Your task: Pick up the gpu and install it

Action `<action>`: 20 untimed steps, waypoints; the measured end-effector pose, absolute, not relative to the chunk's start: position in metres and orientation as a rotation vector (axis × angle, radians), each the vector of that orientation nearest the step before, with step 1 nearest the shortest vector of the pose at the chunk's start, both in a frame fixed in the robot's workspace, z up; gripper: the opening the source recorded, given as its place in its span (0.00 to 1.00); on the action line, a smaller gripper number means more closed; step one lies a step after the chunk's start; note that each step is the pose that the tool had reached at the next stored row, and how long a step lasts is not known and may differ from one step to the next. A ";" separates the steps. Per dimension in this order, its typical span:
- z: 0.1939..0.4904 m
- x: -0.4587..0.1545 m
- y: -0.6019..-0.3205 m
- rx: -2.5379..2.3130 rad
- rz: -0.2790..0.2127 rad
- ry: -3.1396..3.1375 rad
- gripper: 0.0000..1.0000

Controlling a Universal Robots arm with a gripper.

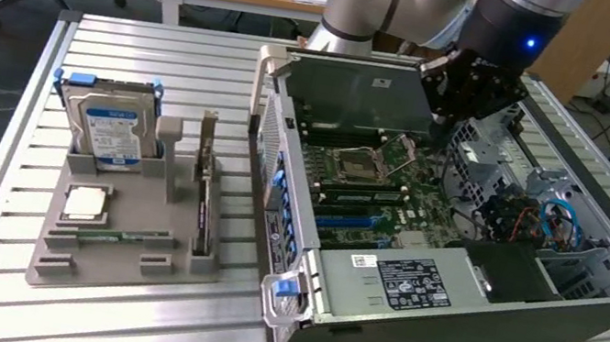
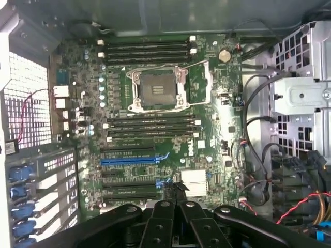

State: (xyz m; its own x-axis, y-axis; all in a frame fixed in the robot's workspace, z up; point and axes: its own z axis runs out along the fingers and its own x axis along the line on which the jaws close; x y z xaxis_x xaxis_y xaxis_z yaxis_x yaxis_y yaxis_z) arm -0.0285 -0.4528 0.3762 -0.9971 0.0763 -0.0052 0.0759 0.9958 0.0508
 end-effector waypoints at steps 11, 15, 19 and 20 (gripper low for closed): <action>0.376 -0.026 -0.411 0.120 0.079 3.131 0.10; 0.376 -0.025 -0.399 0.119 0.080 3.131 0.10; 0.376 -0.024 -0.392 0.119 0.087 3.131 0.10; 0.376 -0.024 -0.392 0.119 0.088 3.131 0.10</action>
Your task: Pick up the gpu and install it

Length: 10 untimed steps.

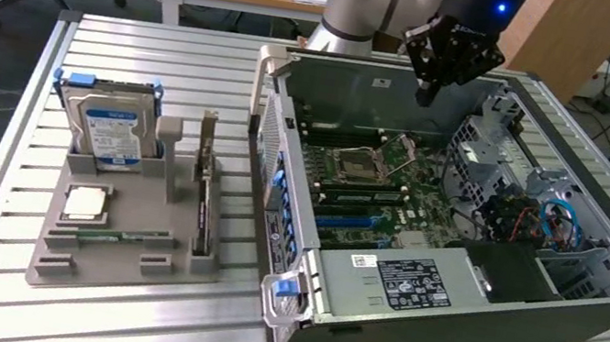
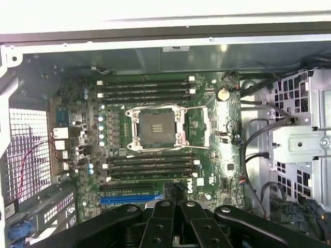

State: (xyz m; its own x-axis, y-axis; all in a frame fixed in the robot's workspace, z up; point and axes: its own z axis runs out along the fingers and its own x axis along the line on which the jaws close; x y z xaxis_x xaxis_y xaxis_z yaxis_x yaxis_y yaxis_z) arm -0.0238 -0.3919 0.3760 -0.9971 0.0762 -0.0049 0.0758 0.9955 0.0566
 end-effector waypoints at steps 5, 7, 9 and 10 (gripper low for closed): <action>0.376 -0.024 -0.392 0.119 0.089 3.131 0.10; 0.376 -0.024 -0.392 0.119 0.089 3.131 0.10; 0.376 -0.026 -0.392 0.119 0.089 3.131 0.10; 0.375 -0.030 -0.392 0.119 0.089 3.129 0.10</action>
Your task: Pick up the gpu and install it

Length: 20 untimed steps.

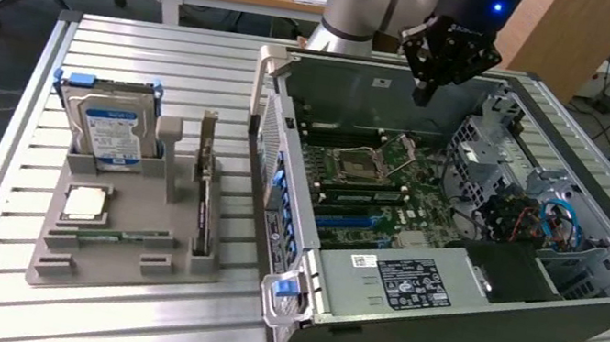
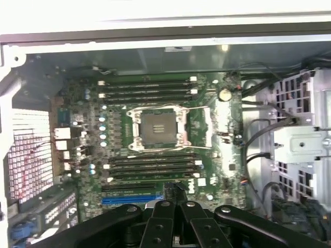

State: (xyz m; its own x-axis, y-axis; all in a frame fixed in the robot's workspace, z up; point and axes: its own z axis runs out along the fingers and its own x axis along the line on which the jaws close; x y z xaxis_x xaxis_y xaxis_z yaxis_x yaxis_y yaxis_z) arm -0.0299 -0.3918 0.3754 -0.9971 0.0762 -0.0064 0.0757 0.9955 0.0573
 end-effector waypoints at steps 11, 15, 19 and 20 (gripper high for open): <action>0.370 -0.050 -0.391 0.119 0.092 3.129 0.10; 0.369 -0.041 -0.392 0.119 0.103 3.131 0.10; 0.368 -0.029 -0.392 0.120 0.105 3.135 0.10; 0.368 -0.027 -0.392 0.120 0.105 3.136 0.10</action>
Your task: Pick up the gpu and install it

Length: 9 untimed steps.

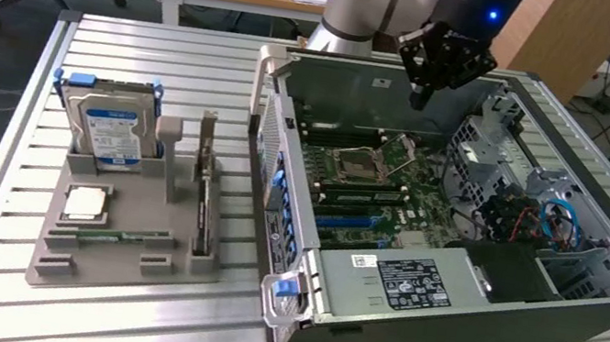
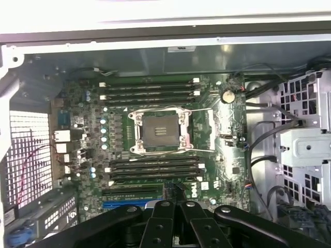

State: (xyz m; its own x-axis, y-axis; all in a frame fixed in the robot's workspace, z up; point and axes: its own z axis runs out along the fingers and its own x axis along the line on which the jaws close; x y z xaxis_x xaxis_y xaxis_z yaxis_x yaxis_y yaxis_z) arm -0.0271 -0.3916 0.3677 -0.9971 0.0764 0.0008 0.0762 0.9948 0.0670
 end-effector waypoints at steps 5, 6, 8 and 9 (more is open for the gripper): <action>0.367 -0.027 -0.393 0.120 0.105 3.138 0.10; 0.367 -0.027 -0.395 0.120 0.105 3.138 0.10; 0.366 -0.027 -0.399 0.120 0.105 3.138 0.10; 0.366 -0.027 -0.400 0.120 0.105 3.138 0.10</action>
State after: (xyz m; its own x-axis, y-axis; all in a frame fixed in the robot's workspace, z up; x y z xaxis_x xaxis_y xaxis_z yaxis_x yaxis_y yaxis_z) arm -0.0265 -0.4001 0.3657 -0.9971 0.0763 0.0029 0.0763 0.9948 0.0670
